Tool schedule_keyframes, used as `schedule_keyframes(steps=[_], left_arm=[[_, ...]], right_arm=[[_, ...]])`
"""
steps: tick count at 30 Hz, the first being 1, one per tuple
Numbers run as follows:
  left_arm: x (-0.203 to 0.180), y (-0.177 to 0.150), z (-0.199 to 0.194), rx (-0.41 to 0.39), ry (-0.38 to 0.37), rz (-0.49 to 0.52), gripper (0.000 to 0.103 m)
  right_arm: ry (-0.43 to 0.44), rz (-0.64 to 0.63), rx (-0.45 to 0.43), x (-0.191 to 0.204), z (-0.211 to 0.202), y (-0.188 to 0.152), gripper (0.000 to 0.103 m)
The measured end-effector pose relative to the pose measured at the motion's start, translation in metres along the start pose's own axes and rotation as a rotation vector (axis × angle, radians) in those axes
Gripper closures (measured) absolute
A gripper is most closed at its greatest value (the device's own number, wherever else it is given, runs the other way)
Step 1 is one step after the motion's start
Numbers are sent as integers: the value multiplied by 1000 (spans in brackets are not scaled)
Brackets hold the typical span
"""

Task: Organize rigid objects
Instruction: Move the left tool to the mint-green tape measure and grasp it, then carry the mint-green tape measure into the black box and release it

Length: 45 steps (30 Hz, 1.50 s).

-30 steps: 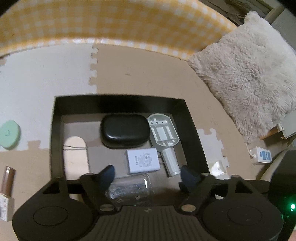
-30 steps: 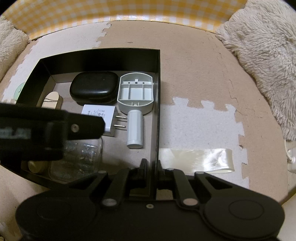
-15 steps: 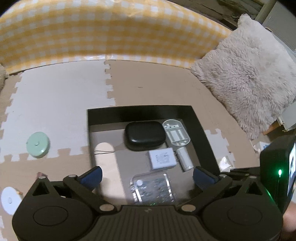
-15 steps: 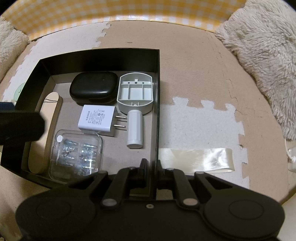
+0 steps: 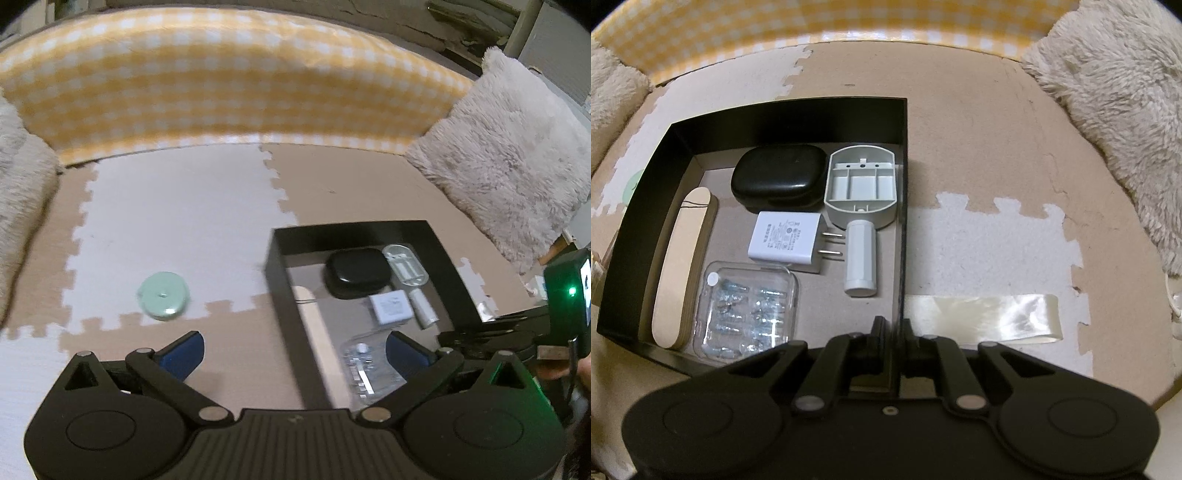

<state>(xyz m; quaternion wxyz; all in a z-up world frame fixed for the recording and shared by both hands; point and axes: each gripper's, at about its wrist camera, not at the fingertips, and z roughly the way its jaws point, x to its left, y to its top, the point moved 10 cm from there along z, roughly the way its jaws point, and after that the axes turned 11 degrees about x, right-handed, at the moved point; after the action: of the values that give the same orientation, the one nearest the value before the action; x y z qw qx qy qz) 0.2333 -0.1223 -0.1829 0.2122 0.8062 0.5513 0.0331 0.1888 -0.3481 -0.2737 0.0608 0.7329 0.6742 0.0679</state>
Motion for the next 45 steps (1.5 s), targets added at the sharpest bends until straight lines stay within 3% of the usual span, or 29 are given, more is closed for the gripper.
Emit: schedule_keyframes(steps=[6, 14, 23, 25, 27, 30, 35, 45], left_arm=[[45, 10, -7, -46, 51, -42, 0], [103, 18, 11, -57, 110, -132, 0], [122, 16, 50, -64, 164, -48, 1], [122, 16, 56, -72, 153, -49, 6], [122, 17, 62, -67, 138, -55, 19], [121, 18, 70, -68, 118, -59, 26], [119, 23, 77, -96, 112, -51, 29], [121, 32, 84, -111, 105, -66, 48]], right_arm=[[12, 15, -1, -1, 0, -1, 93], [15, 28, 2, -2, -1, -2, 93], [-19, 25, 2, -2, -1, -2, 89], [-23, 21, 1, -2, -1, -3, 89], [-24, 24, 3, -3, -1, -3, 89], [-29, 19, 5, -2, -1, -2, 89], [-39, 13, 13, -1, -1, -2, 89], [-48, 9, 17, -1, -1, -1, 89]])
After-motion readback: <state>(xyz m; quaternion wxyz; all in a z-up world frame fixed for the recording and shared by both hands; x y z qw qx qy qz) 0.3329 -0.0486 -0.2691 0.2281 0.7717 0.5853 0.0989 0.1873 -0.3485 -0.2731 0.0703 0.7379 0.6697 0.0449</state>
